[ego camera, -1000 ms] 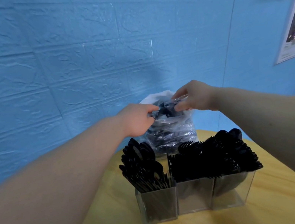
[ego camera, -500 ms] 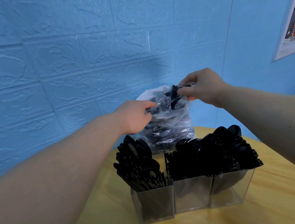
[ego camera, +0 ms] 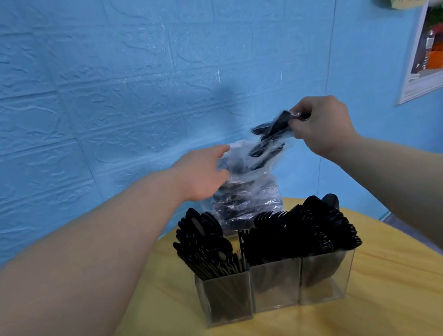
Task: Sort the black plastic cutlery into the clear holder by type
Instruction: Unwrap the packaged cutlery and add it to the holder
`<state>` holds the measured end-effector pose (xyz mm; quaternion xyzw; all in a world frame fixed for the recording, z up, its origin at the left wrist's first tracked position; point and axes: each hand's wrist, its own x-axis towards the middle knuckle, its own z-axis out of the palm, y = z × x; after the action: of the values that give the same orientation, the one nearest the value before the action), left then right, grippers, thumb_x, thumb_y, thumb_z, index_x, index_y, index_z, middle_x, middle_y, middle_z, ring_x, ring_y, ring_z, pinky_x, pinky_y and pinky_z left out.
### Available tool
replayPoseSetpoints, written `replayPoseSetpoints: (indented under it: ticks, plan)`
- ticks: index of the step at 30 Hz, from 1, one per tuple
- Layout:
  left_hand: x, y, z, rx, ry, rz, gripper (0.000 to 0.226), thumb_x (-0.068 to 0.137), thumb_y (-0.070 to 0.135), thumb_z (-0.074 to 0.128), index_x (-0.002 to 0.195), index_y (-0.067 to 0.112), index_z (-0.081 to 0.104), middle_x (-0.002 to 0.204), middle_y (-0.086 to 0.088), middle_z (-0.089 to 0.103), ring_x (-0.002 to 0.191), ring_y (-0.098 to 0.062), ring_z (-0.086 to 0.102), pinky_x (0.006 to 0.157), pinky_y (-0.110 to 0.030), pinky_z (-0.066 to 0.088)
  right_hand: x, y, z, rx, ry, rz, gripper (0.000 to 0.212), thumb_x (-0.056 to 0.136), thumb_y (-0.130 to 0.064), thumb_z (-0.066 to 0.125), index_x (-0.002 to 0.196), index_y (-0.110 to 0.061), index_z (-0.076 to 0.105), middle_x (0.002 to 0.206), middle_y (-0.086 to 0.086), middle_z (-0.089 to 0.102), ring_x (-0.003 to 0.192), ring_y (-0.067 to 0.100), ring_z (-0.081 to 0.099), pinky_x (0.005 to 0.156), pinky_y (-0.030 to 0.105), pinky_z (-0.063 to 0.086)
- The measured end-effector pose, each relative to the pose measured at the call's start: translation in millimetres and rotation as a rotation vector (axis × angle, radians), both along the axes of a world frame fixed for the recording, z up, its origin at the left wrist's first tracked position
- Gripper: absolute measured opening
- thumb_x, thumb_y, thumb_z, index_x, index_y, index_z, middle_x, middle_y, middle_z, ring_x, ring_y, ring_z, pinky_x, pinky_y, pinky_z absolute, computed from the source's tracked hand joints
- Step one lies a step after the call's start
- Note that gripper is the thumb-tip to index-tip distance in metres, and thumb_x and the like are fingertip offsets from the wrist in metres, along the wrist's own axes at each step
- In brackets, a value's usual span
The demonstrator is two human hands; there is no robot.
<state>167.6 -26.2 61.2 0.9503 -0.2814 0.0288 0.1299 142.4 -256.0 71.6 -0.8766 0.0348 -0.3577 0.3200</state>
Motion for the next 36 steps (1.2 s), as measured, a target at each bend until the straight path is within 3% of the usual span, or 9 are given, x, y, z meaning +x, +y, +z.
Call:
replayPoseSetpoints:
  ticks: [4, 11, 14, 17, 22, 25, 28, 32, 36]
  plan:
    - [-18.2, -7.6, 12.7, -0.008, -0.05, -0.024, 0.058, 0.099, 0.029, 0.044, 0.152, 0.022, 0.019, 0.157, 0.001, 0.025, 0.141, -0.02, 0.028, 0.112, -0.029, 0.024, -19.4, 0.3, 8.6, 0.165, -0.027, 0.003, 0.012, 0.085, -0.007, 0.056, 0.088, -0.016, 0.063, 0.079, 0.0, 0.061, 0.083, 0.029, 0.066, 0.064, 0.026, 0.044]
    - [-20.9, -22.0, 14.7, -0.112, -0.178, -0.082, 0.058, 0.091, 0.036, 0.055, 0.145, 0.032, 0.035, 0.149, 0.003, 0.032, 0.132, -0.016, 0.038, 0.107, -0.03, 0.032, -23.9, 10.1, 8.8, 0.475, -0.046, 0.031, 0.01, 0.085, -0.007, 0.057, 0.08, -0.015, 0.059, 0.072, -0.006, 0.058, 0.064, 0.02, 0.067, 0.052, 0.025, 0.045]
    - [-16.3, -38.4, 14.9, -0.187, -0.22, -0.138, 0.05, 0.088, 0.037, 0.063, 0.135, 0.03, 0.049, 0.133, 0.003, 0.046, 0.112, -0.012, 0.054, 0.092, -0.024, 0.038, -4.0, 19.5, 1.9, 0.624, -0.027, 0.069, 0.014, 0.081, -0.003, 0.058, 0.073, -0.014, 0.059, 0.072, 0.003, 0.061, 0.059, 0.017, 0.066, 0.064, 0.035, 0.055]
    - [-6.3, -51.5, 10.6, -0.194, -0.259, -0.117, 0.036, 0.088, 0.035, 0.064, 0.122, 0.025, 0.062, 0.119, 0.003, 0.058, 0.098, -0.011, 0.061, 0.088, -0.026, 0.043, 10.1, 30.4, -6.9, 0.816, 0.004, 0.163, 0.019, 0.08, 0.006, 0.06, 0.069, -0.01, 0.057, 0.072, 0.009, 0.06, 0.064, 0.024, 0.064, 0.074, 0.038, 0.058]
    - [14.9, -53.8, 0.1, -0.011, -0.276, -0.071, 0.027, 0.093, 0.038, 0.055, 0.114, 0.028, 0.068, 0.109, 0.005, 0.066, 0.102, -0.017, 0.058, 0.078, -0.026, 0.04, 18.9, 34.9, -14.4, 0.935, 0.025, 0.294, 0.02, 0.079, 0.011, 0.063, 0.069, -0.005, 0.055, 0.069, 0.009, 0.055, 0.059, 0.021, 0.06, 0.067, 0.027, 0.057]
    - [25.9, -53.2, -17.1, 0.225, -0.195, -0.091, 0.039, 0.092, 0.049, 0.037, 0.122, 0.037, 0.059, 0.127, 0.01, 0.057, 0.117, -0.022, 0.044, 0.096, -0.038, 0.04, 19.4, 25.8, -15.7, 0.91, 0.008, 0.257, 0.019, 0.079, 0.008, 0.064, 0.07, -0.006, 0.057, 0.069, 0.005, 0.055, 0.058, 0.018, 0.061, 0.068, 0.027, 0.057]
    - [23.9, -52.7, -24.2, 0.388, -0.144, -0.028, 0.044, 0.098, 0.048, 0.027, 0.136, 0.038, 0.044, 0.141, 0.014, 0.044, 0.132, -0.023, 0.027, 0.104, -0.048, 0.031, 12.5, 10.9, -15.9, 0.901, -0.036, 0.19, 0.018, 0.08, 0.007, 0.064, 0.071, -0.008, 0.058, 0.069, 0.003, 0.057, 0.058, 0.017, 0.063, 0.07, 0.028, 0.058]
    - [10.0, -52.1, -11.4, 0.241, -0.208, -0.003, 0.048, 0.098, 0.041, 0.036, 0.145, 0.031, 0.033, 0.152, 0.01, 0.031, 0.139, -0.023, 0.023, 0.108, -0.048, 0.029, -8.0, -8.9, -14.0, 0.844, -0.062, 0.173, 0.018, 0.08, 0.006, 0.064, 0.071, -0.009, 0.058, 0.073, 0.005, 0.06, 0.062, 0.016, 0.065, 0.073, 0.027, 0.058]
    - [-19.6, -44.5, 4.8, -0.088, -0.335, 0.061, 0.046, 0.095, 0.035, 0.05, 0.138, 0.024, 0.042, 0.143, 0.0, 0.04, 0.131, -0.023, 0.034, 0.104, -0.038, 0.033, -45.1, -19.8, -6.6, 0.882, -0.071, 0.226, 0.009, 0.081, 0.006, 0.064, 0.082, -0.002, 0.059, 0.089, 0.015, 0.061, 0.071, 0.02, 0.066, 0.075, 0.026, 0.058]
